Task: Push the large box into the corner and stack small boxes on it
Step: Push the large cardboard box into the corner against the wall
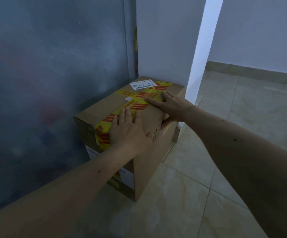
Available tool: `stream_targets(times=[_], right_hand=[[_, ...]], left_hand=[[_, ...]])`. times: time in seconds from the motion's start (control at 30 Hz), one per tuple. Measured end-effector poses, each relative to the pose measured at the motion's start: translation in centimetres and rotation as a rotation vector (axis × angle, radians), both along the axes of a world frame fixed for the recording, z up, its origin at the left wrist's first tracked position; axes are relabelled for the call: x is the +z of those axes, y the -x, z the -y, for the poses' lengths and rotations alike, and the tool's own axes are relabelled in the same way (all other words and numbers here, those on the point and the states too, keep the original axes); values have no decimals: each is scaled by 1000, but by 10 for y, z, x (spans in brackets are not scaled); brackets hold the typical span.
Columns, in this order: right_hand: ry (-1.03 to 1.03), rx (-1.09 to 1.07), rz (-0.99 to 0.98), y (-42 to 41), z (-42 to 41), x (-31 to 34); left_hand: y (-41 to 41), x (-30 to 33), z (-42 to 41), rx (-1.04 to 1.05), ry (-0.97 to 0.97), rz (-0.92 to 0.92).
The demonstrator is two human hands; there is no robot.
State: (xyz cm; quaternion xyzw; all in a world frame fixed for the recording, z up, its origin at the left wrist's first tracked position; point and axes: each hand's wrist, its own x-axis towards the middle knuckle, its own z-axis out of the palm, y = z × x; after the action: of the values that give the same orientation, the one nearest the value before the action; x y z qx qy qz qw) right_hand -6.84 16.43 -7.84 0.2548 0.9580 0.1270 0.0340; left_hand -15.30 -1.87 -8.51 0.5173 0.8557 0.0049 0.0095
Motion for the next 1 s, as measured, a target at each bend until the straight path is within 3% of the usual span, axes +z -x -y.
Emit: stream_targets(times=[0.43, 0.63, 0.83, 0.9, 1.0], right_hand=[[36, -83, -88, 0, 16, -5], [-38, -39, -157, -24, 49, -18], [135, -86, -227, -61, 101, -39], [187, -93, -191, -74, 124, -53], [256, -96, -124, -94, 160, -73]], left_hand=[[13, 2, -2, -49, 16, 16], [15, 0, -3, -38, 30, 23], [13, -2, 0, -72, -79, 15], [6, -3, 7, -169, -184, -94], [-11, -1, 19, -454, -285, -397]])
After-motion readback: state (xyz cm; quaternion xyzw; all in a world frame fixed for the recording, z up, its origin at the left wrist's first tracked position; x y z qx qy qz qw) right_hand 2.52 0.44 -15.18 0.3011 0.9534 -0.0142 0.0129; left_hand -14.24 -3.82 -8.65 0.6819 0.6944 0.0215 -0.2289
